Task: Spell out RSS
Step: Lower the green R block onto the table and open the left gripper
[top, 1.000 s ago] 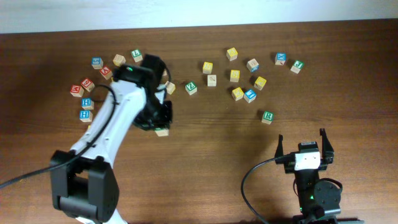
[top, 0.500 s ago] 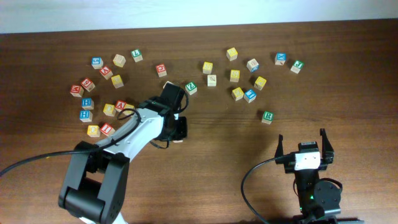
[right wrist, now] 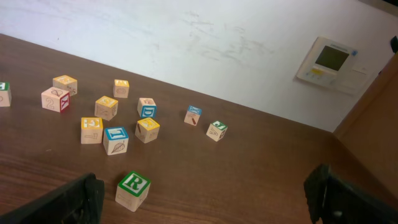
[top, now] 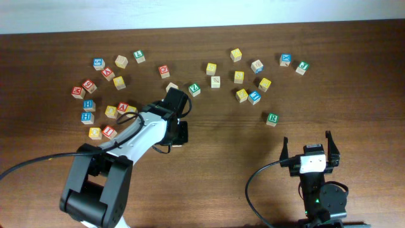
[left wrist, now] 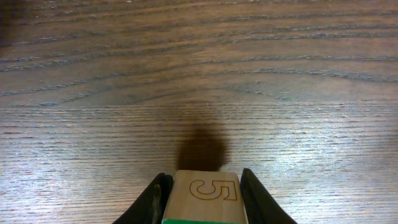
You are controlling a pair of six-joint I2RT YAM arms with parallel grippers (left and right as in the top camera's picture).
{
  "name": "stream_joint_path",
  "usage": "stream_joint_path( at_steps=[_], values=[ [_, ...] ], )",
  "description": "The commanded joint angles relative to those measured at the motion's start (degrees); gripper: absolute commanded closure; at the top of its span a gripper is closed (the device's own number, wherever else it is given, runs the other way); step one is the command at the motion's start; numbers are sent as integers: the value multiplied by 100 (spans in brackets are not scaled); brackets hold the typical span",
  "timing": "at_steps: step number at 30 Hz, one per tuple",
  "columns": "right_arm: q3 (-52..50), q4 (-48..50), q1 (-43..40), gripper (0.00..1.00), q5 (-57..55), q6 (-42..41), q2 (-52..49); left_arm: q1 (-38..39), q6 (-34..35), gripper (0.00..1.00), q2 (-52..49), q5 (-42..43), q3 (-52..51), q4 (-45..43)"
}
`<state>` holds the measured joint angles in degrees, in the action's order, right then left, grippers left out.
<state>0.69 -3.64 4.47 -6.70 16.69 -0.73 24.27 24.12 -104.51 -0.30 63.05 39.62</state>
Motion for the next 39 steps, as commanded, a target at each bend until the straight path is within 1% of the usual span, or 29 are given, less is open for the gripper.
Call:
stream_joint_path(
  at_steps=[1, 3, 6, 9, 13, 17, 20, 26, 27, 29, 32, 34, 37, 39],
  values=[
    [-37, -37, -46, 2, -107, -17, 37, 35, 72, 71, 17, -35, -55, 7],
    [-37, -37, -46, 2, -107, -17, 37, 35, 72, 68, 17, -35, -55, 7],
    [-37, -37, -46, 2, -107, -17, 37, 35, 70, 69, 17, -35, -55, 7],
    [-37, -37, -46, 2, -107, -17, 37, 35, 72, 75, 17, -33, -55, 7],
    [-37, -37, -48, 2, -107, -17, 37, 35, 74, 79, 17, 46, -55, 13],
    [-37, -37, -48, 2, -107, -17, 37, 35, 74, 79, 17, 48, -55, 11],
    [-37, -37, -46, 2, -107, -17, 37, 33, 74, 70, 17, 48, -55, 9],
    [-37, -37, -48, 2, -107, -17, 37, 33, 74, 61, 17, 50, -42, 4],
    [-37, -37, -46, 2, -107, -17, 37, 33, 74, 58, 17, 50, -31, 4],
    [-37, -39, -48, 2, -107, -20, 37, 33, 74, 57, 17, 55, 17, 26],
    [-37, -37, -46, 2, -107, -17, 37, 33, 72, 54, 20, 149, 223, 181],
    [-37, -37, -46, 2, -107, -17, 37, 33, 72, 45, 20, 157, 417, 348],
    [-37, -39, -48, 2, -107, -17, 37, -13, 72, 43, 20, 157, 855, 645],
    [-37, -37, -46, 2, -107, -17, 37, -103, 70, 41, 20, 155, 1156, 817]
  ],
)
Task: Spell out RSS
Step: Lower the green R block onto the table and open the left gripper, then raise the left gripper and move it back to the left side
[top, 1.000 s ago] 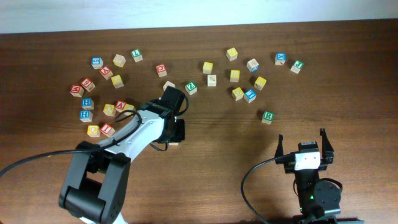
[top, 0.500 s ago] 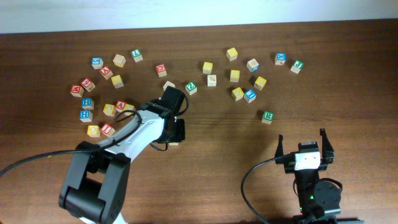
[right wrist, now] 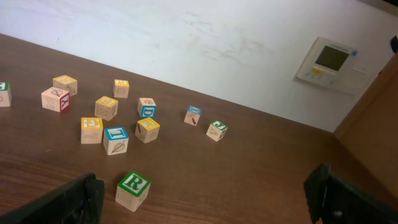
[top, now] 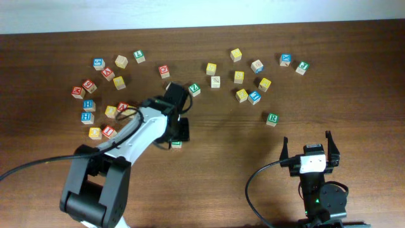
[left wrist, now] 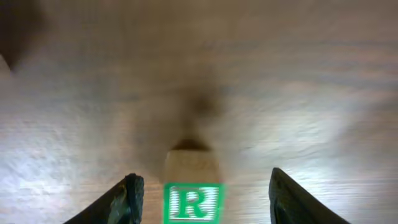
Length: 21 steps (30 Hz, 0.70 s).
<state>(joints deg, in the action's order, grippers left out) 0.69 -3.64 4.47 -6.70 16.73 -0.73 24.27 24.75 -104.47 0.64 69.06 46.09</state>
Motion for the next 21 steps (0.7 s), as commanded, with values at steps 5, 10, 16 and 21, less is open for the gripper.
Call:
stream_joint_path(
  at_steps=[5, 10, 16, 21],
  values=[
    [-37, -37, -46, 2, -107, -22, 37, -503, 7, 31, 15, 61, 1644, 828],
    [-37, -37, -46, 2, -107, -22, 37, -935, 4, 11, 15, 57, 2393, 975],
    [-37, -37, -46, 2, -107, -22, 37, -1320, -17, 8, -24, 39, 2450, 599],
    [-37, -39, -46, 2, -107, -22, 37, -1314, -15, 1, -85, -70, 2426, 4]
  ],
)
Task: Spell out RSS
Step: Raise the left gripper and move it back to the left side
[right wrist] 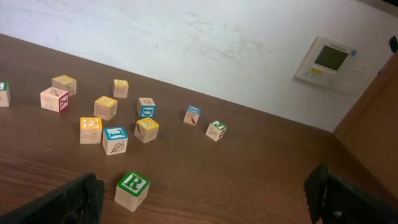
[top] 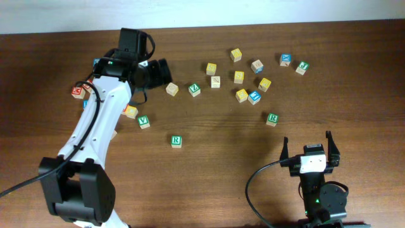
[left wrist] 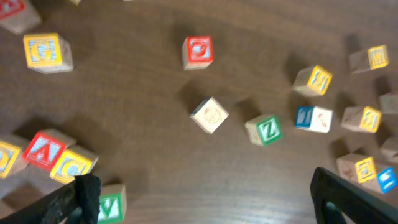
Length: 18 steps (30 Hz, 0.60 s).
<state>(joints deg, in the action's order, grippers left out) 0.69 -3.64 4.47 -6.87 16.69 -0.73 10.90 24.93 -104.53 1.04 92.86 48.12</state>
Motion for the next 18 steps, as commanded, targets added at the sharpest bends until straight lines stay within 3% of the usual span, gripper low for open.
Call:
stream_joint_path(
  at_steps=[1, 6, 10, 13, 18],
  values=[
    [-37, -37, -46, 2, -90, -17, 37, 22, -33, 1, -81, -162, 28, -317],
    [-37, -37, -46, 2, -90, -17, 37, 46, -57, 0, -201, -256, 2, -479],
    [-37, -39, -48, 2, -90, -17, 37, 37, -669, 1, -378, -313, 2, -407],
    [-37, -39, -46, 2, -90, -17, 37, -61, -702, 1, -417, -879, 2, -334],
    [-37, -37, -46, 2, -90, -17, 37, -413, -699, 1, -415, -925, 2, 11]
  ],
)
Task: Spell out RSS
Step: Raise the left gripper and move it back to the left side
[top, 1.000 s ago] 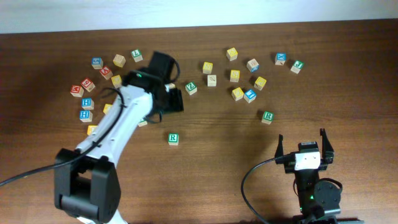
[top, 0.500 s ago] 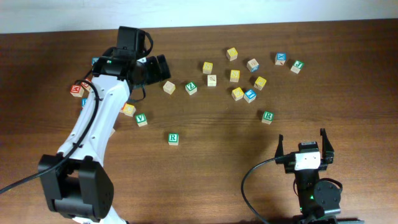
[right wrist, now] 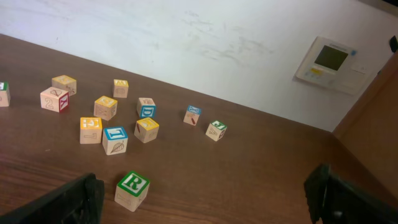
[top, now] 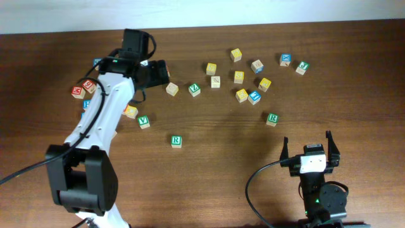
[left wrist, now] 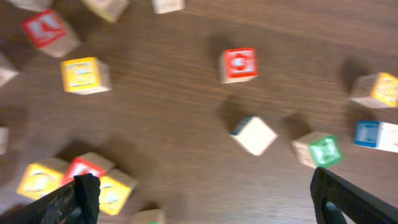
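A green R block (top: 176, 140) lies alone on the wooden table (top: 215, 164), near its middle. A second green R block (top: 272, 118) sits to the right; the right wrist view shows it (right wrist: 132, 190) just ahead of my open, empty right gripper (right wrist: 205, 202). My left gripper (top: 161, 72) hangs open and empty over the far left blocks. In its wrist view the left gripper (left wrist: 205, 199) looks down on a red block (left wrist: 239, 64), a cream block (left wrist: 254, 135) and a green block (left wrist: 323, 149). Their letters are too blurred to read.
Several loose letter blocks lie in a cluster at the far left (top: 88, 85), and another group at the far right (top: 256, 81). A yellow block (left wrist: 81, 74) and a red-and-yellow group (left wrist: 81, 177) lie under the left wrist. My right gripper (top: 308, 147) rests near the front edge.
My left wrist view has shifted: the red, cream and green blocks sit further right and lower in it, and more of the left cluster shows. The right arm and both R blocks have not moved.
My left gripper was shut on a block low over the table's middle. Then it stood open with the green R block lying free below it. Later it was high over the far left blocks, open and empty, where it still is.
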You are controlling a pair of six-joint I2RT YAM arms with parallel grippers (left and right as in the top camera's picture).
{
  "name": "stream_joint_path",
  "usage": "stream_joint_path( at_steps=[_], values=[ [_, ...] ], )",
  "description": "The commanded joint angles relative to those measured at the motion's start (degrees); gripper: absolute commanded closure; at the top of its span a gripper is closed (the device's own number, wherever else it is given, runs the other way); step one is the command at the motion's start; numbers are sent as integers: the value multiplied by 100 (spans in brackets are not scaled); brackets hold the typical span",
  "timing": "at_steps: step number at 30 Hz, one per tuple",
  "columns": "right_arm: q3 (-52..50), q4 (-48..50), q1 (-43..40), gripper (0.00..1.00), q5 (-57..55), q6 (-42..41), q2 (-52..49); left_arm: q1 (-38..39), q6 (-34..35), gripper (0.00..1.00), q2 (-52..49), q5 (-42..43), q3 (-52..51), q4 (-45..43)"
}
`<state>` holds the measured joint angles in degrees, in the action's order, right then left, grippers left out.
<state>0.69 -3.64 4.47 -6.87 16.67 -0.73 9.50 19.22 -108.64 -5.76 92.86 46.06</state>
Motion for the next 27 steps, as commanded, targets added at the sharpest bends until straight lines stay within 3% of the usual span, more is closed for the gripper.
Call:
stream_joint_path(
  at_steps=[1, 10, 27],
  values=[
    [-37, -37, -46, 2, -90, -15, 37, -341, -129, 1, -4, -245, 2, 339],
    [-37, -37, -46, 2, -90, -15, 37, -817, -79, 1, -15, -227, -46, 1495],
    [-37, -37, -46, 2, -90, -15, 37, -822, -83, 1, -33, -205, -289, 960]
  ],
)
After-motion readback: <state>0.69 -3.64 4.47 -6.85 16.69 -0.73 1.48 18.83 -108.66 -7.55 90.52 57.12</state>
